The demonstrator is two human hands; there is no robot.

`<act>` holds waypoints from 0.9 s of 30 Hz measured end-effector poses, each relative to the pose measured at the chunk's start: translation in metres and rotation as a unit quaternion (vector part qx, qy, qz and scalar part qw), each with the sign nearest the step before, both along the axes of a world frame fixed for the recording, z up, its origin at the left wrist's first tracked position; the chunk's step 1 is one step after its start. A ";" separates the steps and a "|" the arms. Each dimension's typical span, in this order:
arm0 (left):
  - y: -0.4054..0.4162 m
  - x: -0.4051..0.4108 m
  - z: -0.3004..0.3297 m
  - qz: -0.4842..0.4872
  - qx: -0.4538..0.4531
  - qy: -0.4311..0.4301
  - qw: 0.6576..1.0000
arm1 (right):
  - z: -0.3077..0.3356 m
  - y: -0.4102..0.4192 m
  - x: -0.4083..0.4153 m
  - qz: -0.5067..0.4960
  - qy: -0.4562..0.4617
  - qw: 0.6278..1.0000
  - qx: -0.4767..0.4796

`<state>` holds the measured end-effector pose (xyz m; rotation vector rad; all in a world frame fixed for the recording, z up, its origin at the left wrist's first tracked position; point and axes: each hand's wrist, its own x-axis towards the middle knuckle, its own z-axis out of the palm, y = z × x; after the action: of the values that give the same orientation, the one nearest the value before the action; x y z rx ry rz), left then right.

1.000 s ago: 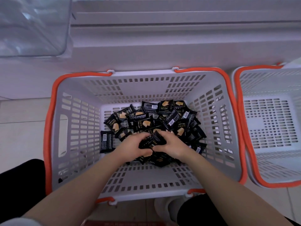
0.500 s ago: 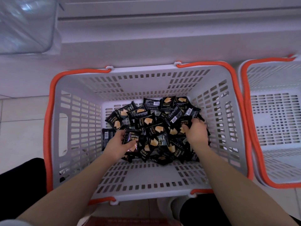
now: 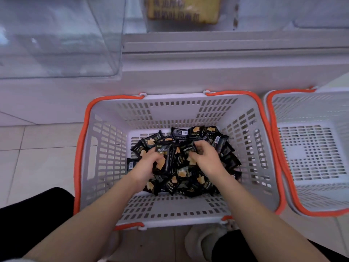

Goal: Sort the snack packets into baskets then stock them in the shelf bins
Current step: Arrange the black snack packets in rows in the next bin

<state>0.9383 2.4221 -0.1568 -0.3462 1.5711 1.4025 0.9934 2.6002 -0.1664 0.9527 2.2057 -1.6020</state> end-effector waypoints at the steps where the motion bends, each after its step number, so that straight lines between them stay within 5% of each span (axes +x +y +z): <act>1: 0.002 0.001 0.010 0.004 0.015 0.007 1.000 | 0.011 -0.010 -0.003 -0.014 0.017 0.999 -0.050; 7: -0.007 0.011 0.062 0.036 0.036 0.119 0.992 | 0.073 -0.047 -0.004 -0.059 0.103 0.984 -0.130; 16: -0.019 0.021 0.147 0.109 0.184 0.162 0.963 | 0.147 -0.078 0.004 -0.033 0.196 0.969 -0.144; 27: -0.040 -0.007 0.263 0.028 0.250 0.262 0.932 | 0.286 -0.090 -0.023 0.172 0.310 0.932 0.071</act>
<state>0.9311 2.3821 0.1062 0.3216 1.5368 1.9867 0.9704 2.5097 0.1192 0.0414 2.7213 -1.7447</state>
